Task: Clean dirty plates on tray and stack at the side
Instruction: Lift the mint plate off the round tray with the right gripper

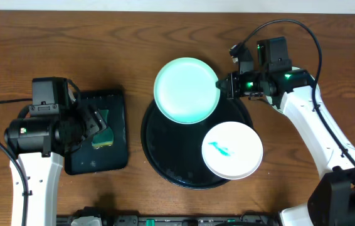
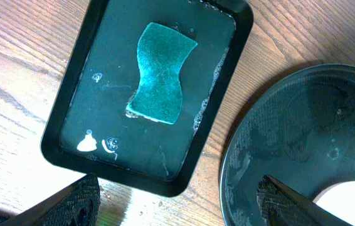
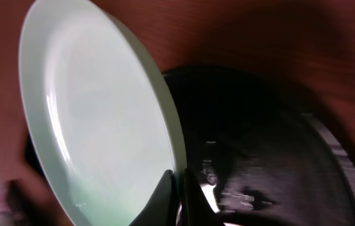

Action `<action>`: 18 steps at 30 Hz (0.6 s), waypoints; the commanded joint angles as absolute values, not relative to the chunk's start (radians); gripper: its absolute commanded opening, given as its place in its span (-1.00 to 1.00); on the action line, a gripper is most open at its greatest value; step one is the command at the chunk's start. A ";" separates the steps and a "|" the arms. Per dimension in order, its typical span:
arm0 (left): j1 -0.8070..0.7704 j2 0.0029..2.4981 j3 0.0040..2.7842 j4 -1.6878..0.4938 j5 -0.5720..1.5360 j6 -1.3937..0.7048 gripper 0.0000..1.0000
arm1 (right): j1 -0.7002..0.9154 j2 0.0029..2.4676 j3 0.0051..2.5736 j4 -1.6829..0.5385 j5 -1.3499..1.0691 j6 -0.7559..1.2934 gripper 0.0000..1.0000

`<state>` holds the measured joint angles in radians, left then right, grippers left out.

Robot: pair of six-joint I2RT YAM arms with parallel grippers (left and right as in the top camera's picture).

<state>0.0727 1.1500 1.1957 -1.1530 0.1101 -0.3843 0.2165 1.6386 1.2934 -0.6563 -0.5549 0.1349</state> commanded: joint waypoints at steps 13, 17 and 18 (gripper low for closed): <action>0.071 1.149 1.196 -1.158 0.120 -0.374 0.61 | 0.538 1.522 1.307 -0.779 0.445 -0.073 -0.97; 0.071 1.149 1.196 -1.158 0.120 -0.374 0.61 | 0.625 1.522 1.309 -0.786 0.612 -0.118 -0.98; 0.071 1.149 1.196 -1.158 0.119 -0.374 0.61 | 0.644 1.522 1.309 -0.787 0.630 -0.121 -0.98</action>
